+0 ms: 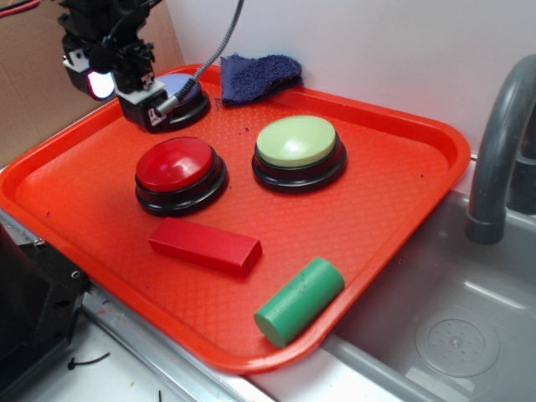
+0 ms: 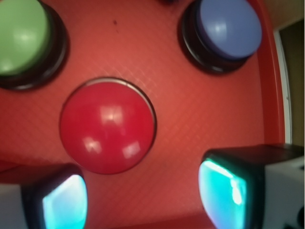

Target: Push the red button.

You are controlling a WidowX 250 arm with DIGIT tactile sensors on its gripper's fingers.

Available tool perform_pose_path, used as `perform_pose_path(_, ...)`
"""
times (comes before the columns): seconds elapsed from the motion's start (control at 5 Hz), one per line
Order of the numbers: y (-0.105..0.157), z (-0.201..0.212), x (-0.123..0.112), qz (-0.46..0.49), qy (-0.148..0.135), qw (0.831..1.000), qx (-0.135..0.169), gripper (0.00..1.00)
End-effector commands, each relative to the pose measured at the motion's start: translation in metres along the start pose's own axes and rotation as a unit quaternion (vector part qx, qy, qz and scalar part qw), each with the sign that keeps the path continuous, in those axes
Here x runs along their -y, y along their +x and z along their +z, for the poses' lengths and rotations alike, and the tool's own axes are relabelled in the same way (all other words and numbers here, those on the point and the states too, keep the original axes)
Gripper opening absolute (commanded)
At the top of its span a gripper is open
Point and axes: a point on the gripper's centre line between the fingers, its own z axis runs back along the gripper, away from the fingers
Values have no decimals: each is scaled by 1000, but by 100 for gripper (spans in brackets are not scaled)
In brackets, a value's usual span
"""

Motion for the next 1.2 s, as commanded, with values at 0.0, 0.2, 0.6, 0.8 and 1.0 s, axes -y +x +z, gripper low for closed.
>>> perform_pose_path(0.0,11,25,-5,7,-13,999,29,100)
perform_pose_path(0.2,13,30,-6,6,-7,999,34,100)
perform_pose_path(0.6,10,41,-5,0,-15,999,32,100)
perform_pose_path(0.8,9,47,-5,2,-18,999,34,100)
perform_pose_path(1.0,7,53,-5,-2,-18,999,30,100)
